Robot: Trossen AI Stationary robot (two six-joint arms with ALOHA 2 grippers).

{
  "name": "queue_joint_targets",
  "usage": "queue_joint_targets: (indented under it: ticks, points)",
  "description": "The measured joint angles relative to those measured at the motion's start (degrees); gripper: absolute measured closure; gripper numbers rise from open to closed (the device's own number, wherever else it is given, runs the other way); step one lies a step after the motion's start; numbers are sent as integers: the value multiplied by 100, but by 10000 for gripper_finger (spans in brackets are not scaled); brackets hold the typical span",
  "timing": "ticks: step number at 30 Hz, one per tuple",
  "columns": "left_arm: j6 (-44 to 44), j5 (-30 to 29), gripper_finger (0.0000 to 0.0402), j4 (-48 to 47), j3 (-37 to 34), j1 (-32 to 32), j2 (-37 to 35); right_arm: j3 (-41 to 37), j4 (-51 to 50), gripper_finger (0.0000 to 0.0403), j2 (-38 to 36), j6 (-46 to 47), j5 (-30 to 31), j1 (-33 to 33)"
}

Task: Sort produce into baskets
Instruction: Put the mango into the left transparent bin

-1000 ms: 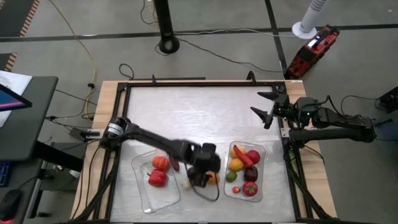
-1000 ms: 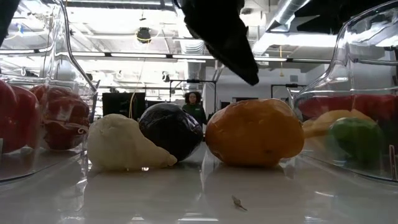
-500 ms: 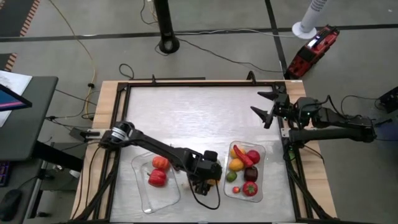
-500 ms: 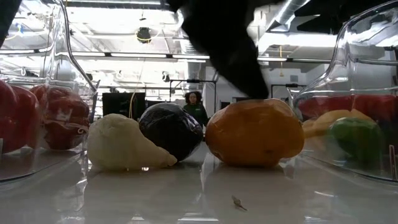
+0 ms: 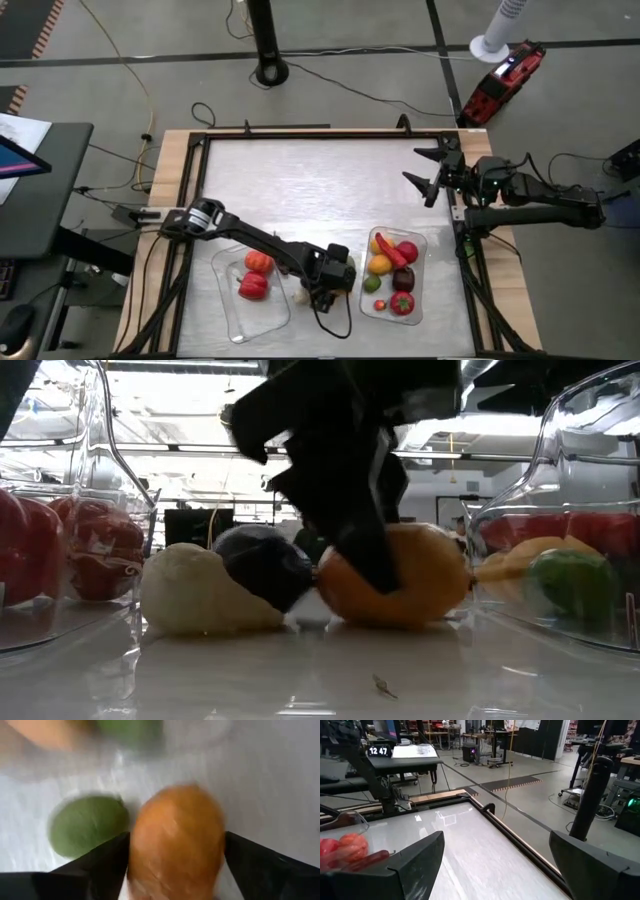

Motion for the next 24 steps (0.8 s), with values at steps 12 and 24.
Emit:
queue_joint_targets:
  ticks: [12,24]
  points:
    - [9,-63,176,-343,83,44,-15,0,17,17,0,0,-4,1]
    - [-89,-312,156,-2131,1353,39,-435,0,-34,17,-1,2,-8,1]
